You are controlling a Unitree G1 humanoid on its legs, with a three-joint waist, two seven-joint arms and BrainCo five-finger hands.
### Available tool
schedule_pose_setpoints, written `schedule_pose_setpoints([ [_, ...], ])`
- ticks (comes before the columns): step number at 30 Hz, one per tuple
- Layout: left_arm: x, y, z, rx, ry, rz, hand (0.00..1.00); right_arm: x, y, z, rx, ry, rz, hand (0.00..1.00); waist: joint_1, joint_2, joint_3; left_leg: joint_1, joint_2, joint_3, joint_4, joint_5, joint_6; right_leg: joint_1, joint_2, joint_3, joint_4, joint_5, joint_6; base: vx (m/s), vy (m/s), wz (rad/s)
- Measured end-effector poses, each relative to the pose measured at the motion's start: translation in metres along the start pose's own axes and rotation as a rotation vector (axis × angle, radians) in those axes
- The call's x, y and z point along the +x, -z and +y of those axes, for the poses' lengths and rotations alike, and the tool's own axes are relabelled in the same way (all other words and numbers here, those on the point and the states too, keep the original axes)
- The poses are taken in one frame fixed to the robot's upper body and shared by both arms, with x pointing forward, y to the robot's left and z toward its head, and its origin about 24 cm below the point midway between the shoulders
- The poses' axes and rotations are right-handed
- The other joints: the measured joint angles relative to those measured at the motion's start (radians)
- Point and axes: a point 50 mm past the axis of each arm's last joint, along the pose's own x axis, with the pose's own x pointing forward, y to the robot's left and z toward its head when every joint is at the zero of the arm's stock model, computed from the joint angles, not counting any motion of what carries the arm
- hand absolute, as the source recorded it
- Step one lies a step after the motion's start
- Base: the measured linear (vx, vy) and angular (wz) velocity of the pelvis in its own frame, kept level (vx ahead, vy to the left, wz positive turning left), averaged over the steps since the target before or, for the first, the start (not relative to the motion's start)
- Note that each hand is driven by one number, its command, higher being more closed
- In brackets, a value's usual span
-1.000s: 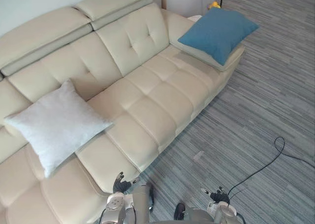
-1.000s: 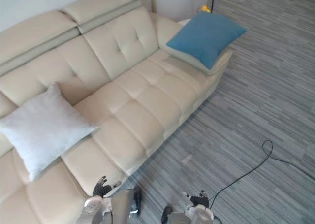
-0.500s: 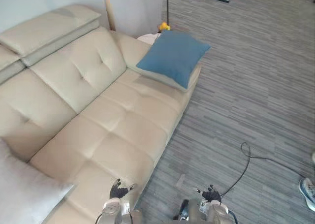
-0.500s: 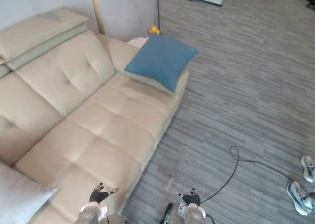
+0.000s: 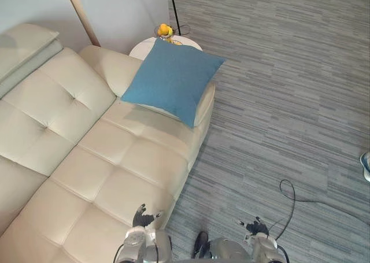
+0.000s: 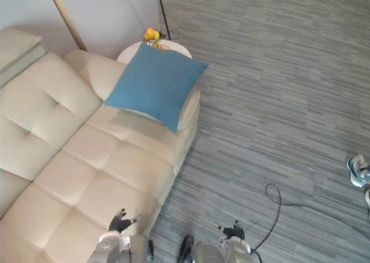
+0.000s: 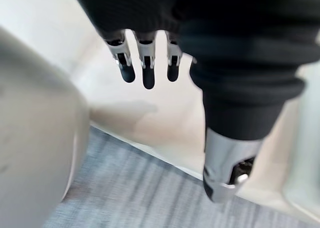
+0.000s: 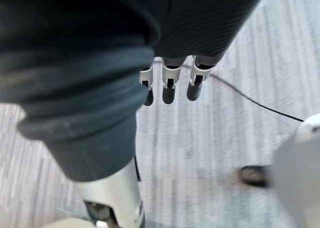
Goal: Pick up cushions and gather them together orderly.
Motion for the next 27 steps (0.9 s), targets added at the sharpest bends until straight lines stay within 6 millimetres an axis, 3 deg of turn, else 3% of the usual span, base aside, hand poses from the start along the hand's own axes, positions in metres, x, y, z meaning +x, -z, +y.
schedule_pose_setpoints([
  [1, 0.000, -0.002, -0.001, 0.001, 0.010, -0.006, 0.00, 0.001, -0.003, 0.001, 0.002, 0.001, -0.006, 0.00, 0.013, 0.007, 0.001, -0.030, -0.041, -0.007, -0.145, 0.039, 0.002, 0.041, 0.008, 0.028, -0.038, 0.000, 0.000, 0.46, -0.082, -0.95],
  [2, -0.001, 0.001, -0.003, 0.009, 0.020, 0.002, 0.00, 0.001, -0.003, -0.001, -0.001, 0.007, -0.006, 0.00, 0.025, 0.022, -0.006, -0.036, -0.037, -0.008, -0.269, 0.141, 0.022, 0.070, 0.036, 0.069, -0.075, -0.002, 0.013, 0.38, -0.031, -1.11],
  [3, -0.002, 0.005, -0.002, 0.012, 0.019, 0.014, 0.00, 0.001, -0.001, -0.001, -0.002, 0.006, 0.000, 0.00, 0.037, 0.032, -0.018, -0.034, -0.031, -0.008, -0.252, 0.207, 0.058, 0.095, 0.046, 0.104, -0.091, -0.022, 0.044, 0.33, 0.041, -1.07],
  [4, -0.004, 0.011, 0.002, 0.012, 0.009, 0.032, 0.00, -0.001, 0.001, 0.003, -0.002, -0.005, 0.008, 0.00, 0.040, 0.022, -0.040, -0.034, -0.034, -0.002, -0.227, 0.187, 0.090, 0.098, 0.036, 0.130, -0.072, -0.056, 0.063, 0.41, 0.052, -0.85],
  [5, -0.005, 0.015, 0.007, 0.012, -0.002, 0.040, 0.00, -0.003, 0.008, 0.003, -0.009, -0.005, 0.023, 0.00, 0.036, 0.006, -0.060, -0.017, -0.044, 0.024, -0.228, 0.153, 0.098, 0.090, 0.012, 0.152, -0.014, -0.100, 0.092, 0.56, 0.026, -0.80],
  [6, -0.005, 0.014, 0.007, 0.014, -0.002, 0.038, 0.00, -0.005, 0.018, -0.003, -0.023, 0.005, 0.051, 0.00, 0.039, -0.005, -0.060, 0.022, -0.039, 0.053, -0.237, 0.123, 0.102, 0.031, -0.007, 0.168, 0.161, -0.134, 0.148, 0.49, 0.010, -0.64],
  [7, -0.005, 0.015, 0.007, 0.015, -0.002, 0.041, 0.00, -0.005, 0.018, -0.002, -0.029, 0.000, 0.050, 0.00, 0.040, -0.005, -0.060, 0.038, -0.038, 0.055, -0.236, 0.112, 0.103, -0.014, -0.019, 0.165, 0.280, -0.138, 0.168, 0.56, 0.029, -0.47],
  [8, -0.004, 0.017, 0.011, 0.036, -0.004, 0.054, 0.00, -0.008, 0.028, -0.005, -0.048, -0.001, 0.075, 0.00, 0.027, -0.016, -0.054, 0.108, -0.042, 0.060, -0.235, 0.083, 0.108, -0.138, -0.082, 0.144, 0.627, -0.116, 0.267, 0.46, 0.036, -0.12],
  [9, -0.004, 0.018, 0.011, 0.044, -0.002, 0.059, 0.00, -0.007, 0.026, -0.005, -0.049, -0.003, 0.071, 0.00, 0.026, -0.019, -0.052, 0.131, -0.043, 0.059, -0.238, 0.079, 0.111, -0.156, -0.100, 0.135, 0.690, -0.117, 0.263, 0.56, 0.004, 0.04],
  [10, -0.005, 0.022, 0.012, 0.056, 0.000, 0.075, 0.00, -0.006, 0.025, -0.009, -0.060, 0.003, 0.069, 0.00, 0.023, -0.017, -0.050, 0.204, -0.039, 0.039, -0.253, 0.077, 0.112, -0.179, -0.154, 0.083, 0.784, -0.123, 0.239, 0.37, -0.023, 0.06],
  [11, -0.006, 0.023, 0.012, 0.056, 0.000, 0.079, 0.00, -0.006, 0.025, -0.010, -0.062, 0.003, 0.069, 0.00, 0.023, -0.014, -0.049, 0.235, -0.031, 0.034, -0.265, 0.077, 0.112, -0.184, -0.171, 0.059, 0.785, -0.132, 0.219, 0.43, -0.041, 0.09],
  [12, -0.006, 0.026, 0.012, 0.057, -0.001, 0.089, 0.00, -0.006, 0.025, -0.010, -0.065, 0.003, 0.072, 0.00, 0.020, 0.001, -0.041, 0.296, -0.010, 0.020, -0.300, 0.077, 0.112, -0.195, -0.192, 0.017, 0.739, -0.142, 0.193, 0.42, -0.064, 0.10],
  [16, -0.008, 0.031, 0.015, 0.052, -0.009, 0.107, 0.00, -0.002, 0.016, -0.008, -0.079, -0.018, 0.054, 0.00, 0.013, 0.009, -0.040, 0.386, 0.063, 0.013, -0.372, 0.067, 0.092, -0.328, -0.222, -0.004, 0.503, -0.098, 0.185, 0.45, -0.152, 0.15],
  [18, -0.008, 0.035, 0.016, 0.057, -0.012, 0.123, 0.00, 0.001, 0.011, -0.017, -0.116, -0.003, 0.045, 0.00, 0.003, 0.016, -0.036, 0.433, 0.094, -0.015, -0.387, 0.040, 0.045, -0.397, -0.186, 0.081, 0.323, 0.034, 0.181, 0.48, -0.279, 0.10],
  [19, -0.008, 0.035, 0.018, 0.061, -0.014, 0.125, 0.00, 0.001, 0.013, -0.018, -0.122, -0.001, 0.051, 0.00, 0.002, 0.013, -0.037, 0.439, 0.095, -0.021, -0.385, 0.035, 0.035, -0.397, -0.177, 0.100, 0.285, 0.070, 0.180, 0.48, -0.320, 0.27],
  [20, -0.009, 0.038, 0.023, 0.072, -0.024, 0.137, 0.00, -0.001, 0.019, -0.020, -0.122, -0.001, 0.065, 0.00, -0.006, -0.018, -0.052, 0.463, 0.088, -0.067, -0.375, 0.019, 0.008, -0.392, -0.167, 0.147, 0.222, 0.196, 0.159, 0.43, -0.313, 0.37],
  [21, -0.009, 0.040, 0.020, 0.067, -0.020, 0.151, 0.00, 0.001, 0.015, -0.027, -0.122, 0.014, 0.050, 0.00, -0.020, 0.005, -0.052, 0.474, 0.107, -0.101, -0.352, 0.011, -0.005, -0.393, -0.156, 0.138, 0.282, 0.170, 0.152, 0.61, -0.446, 0.47],
  [22, -0.011, 0.044, 0.014, 0.060, -0.003, 0.163, 0.00, 0.002, 0.011, -0.030, -0.149, 0.018, 0.039, 0.00, -0.027, 0.036, -0.070, 0.423, 0.137, -0.129, -0.262, 0.022, -0.023, -0.386, -0.138, 0.104, 0.293, 0.130, 0.133, 0.50, -0.361, 0.47],
  [23, -0.011, 0.042, 0.006, 0.035, 0.009, 0.156, 0.00, 0.003, 0.008, -0.036, -0.170, 0.029, 0.029, 0.00, -0.029, 0.063, -0.064, 0.314, 0.164, -0.167, -0.047, 0.075, -0.029, -0.346, -0.120, 0.058, 0.270, 0.096, 0.119, 0.44, -0.351, 0.51],
  [25, -0.009, 0.037, 0.004, 0.021, 0.008, 0.139, 0.00, 0.003, 0.011, -0.037, -0.173, 0.036, 0.041, 0.00, -0.021, 0.080, -0.042, 0.157, 0.212, -0.166, 0.258, 0.184, -0.002, -0.253, -0.087, 0.013, 0.208, 0.068, 0.091, 0.47, -0.359, 0.63],
  [26, -0.008, 0.033, 0.007, 0.027, 0.002, 0.120, 0.00, 0.002, 0.014, -0.036, -0.179, 0.037, 0.055, 0.00, -0.017, 0.084, -0.033, 0.074, 0.241, -0.132, 0.379, 0.134, -0.005, -0.171, -0.064, -0.015, 0.152, 0.059, 0.077, 0.42, -0.272, 0.49],
  [27, -0.007, 0.030, 0.007, 0.030, 0.002, 0.108, 0.00, 0.001, 0.018, -0.036, -0.181, 0.036, 0.070, 0.00, -0.015, 0.077, -0.029, 0.052, 0.238, -0.109, 0.390, 0.117, -0.005, -0.137, -0.061, -0.025, 0.131, 0.058, 0.075, 0.39, -0.234, 0.38],
])
